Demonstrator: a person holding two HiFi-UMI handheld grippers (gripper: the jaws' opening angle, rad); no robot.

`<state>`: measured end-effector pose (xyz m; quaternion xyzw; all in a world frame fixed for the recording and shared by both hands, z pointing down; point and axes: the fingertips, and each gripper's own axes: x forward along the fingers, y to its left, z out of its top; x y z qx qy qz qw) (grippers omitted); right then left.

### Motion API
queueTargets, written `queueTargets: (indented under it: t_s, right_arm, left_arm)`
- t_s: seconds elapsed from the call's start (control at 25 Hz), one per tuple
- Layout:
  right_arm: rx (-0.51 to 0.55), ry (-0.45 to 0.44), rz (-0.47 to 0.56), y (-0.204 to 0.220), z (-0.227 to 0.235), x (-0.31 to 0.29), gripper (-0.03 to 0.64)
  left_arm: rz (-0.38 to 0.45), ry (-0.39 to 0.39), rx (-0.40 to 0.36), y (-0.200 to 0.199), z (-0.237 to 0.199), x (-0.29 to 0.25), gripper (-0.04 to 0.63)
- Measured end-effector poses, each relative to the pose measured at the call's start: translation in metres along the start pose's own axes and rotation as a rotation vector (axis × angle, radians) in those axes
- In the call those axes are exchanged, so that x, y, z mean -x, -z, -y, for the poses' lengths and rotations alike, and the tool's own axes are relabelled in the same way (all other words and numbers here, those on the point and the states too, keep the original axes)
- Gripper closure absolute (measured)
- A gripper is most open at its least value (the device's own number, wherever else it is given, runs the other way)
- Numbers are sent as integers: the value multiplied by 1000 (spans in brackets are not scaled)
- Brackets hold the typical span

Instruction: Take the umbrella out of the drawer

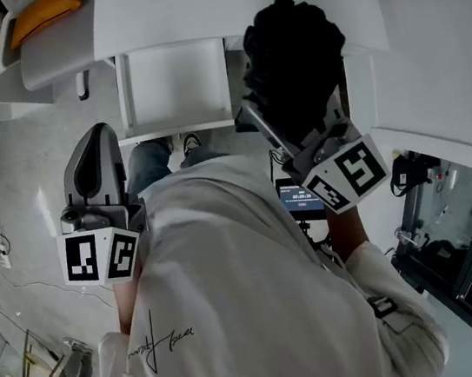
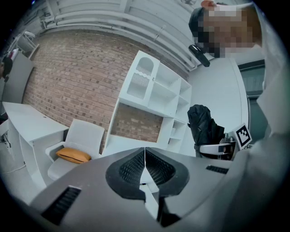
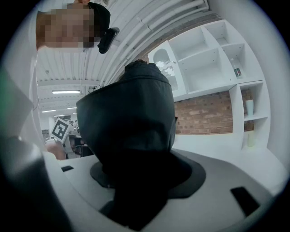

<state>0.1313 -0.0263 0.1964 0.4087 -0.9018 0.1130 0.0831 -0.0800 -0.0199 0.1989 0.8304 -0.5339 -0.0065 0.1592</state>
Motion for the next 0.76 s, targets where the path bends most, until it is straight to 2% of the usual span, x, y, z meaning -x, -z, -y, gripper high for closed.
queueTargets:
  t_s: [0.76]
  right_arm:
    - [-6, 12, -21, 1, 2, 1, 367]
  left_arm:
    - [-4, 19, 13, -3, 1, -3, 578]
